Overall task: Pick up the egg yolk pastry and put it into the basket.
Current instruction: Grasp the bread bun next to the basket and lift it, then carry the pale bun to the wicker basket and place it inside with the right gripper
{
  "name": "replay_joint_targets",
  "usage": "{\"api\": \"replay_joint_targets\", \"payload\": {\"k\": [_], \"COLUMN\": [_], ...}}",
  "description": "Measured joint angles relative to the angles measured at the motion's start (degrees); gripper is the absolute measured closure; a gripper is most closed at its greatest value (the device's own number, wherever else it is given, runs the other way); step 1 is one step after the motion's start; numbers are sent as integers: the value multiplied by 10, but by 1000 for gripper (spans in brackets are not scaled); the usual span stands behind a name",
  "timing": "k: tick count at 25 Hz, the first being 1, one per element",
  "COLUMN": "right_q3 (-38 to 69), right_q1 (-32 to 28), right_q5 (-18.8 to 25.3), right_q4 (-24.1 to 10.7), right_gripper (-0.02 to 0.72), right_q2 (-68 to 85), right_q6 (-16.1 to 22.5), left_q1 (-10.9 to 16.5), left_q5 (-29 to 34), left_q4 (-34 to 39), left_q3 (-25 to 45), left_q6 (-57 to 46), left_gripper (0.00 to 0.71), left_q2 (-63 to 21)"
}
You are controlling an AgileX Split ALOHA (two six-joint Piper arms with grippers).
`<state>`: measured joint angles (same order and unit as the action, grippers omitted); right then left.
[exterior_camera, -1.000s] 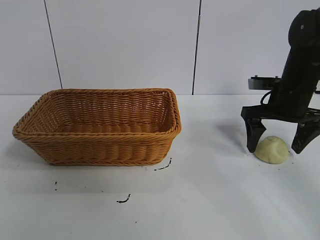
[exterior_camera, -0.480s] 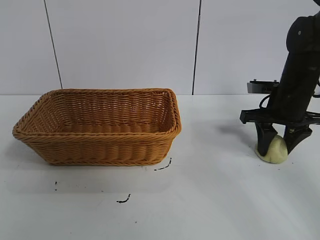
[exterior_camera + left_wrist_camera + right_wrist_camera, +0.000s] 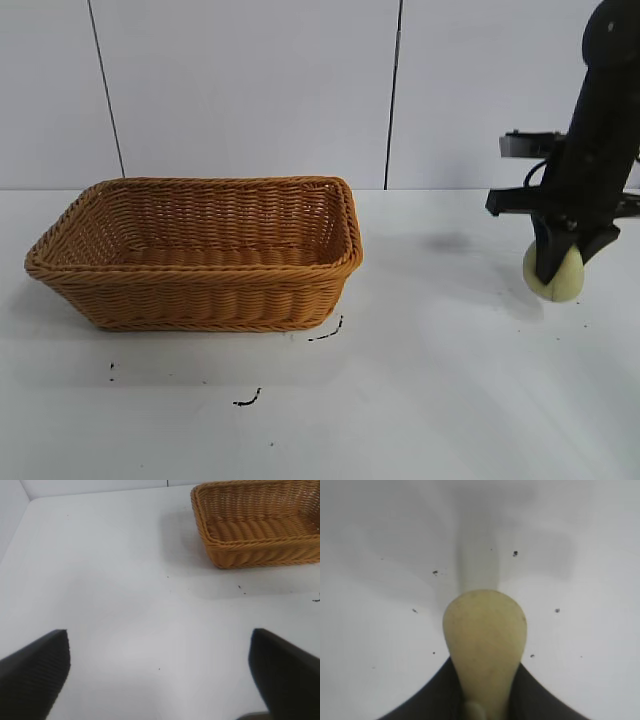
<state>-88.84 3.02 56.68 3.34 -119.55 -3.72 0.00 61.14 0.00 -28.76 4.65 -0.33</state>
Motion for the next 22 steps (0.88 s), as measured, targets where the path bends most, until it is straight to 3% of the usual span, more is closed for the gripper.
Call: {"api": "replay_joint_targets", "payload": {"k": [11,22], "right_q3": [-154,-197], "right_q1": [0,34], "right_q5": [117,129], "right_q4": [-12,-16], "right_gripper": [583,584], "right_q2": [69,69], "right_q6": [0,1], "left_q1": [0,0], "left_q5": [0,0], "left_q4": [0,0], "left_q3": [0,0], "left_q6": [0,0], "left_gripper": [14,14], "left_q2": [0,0]}}
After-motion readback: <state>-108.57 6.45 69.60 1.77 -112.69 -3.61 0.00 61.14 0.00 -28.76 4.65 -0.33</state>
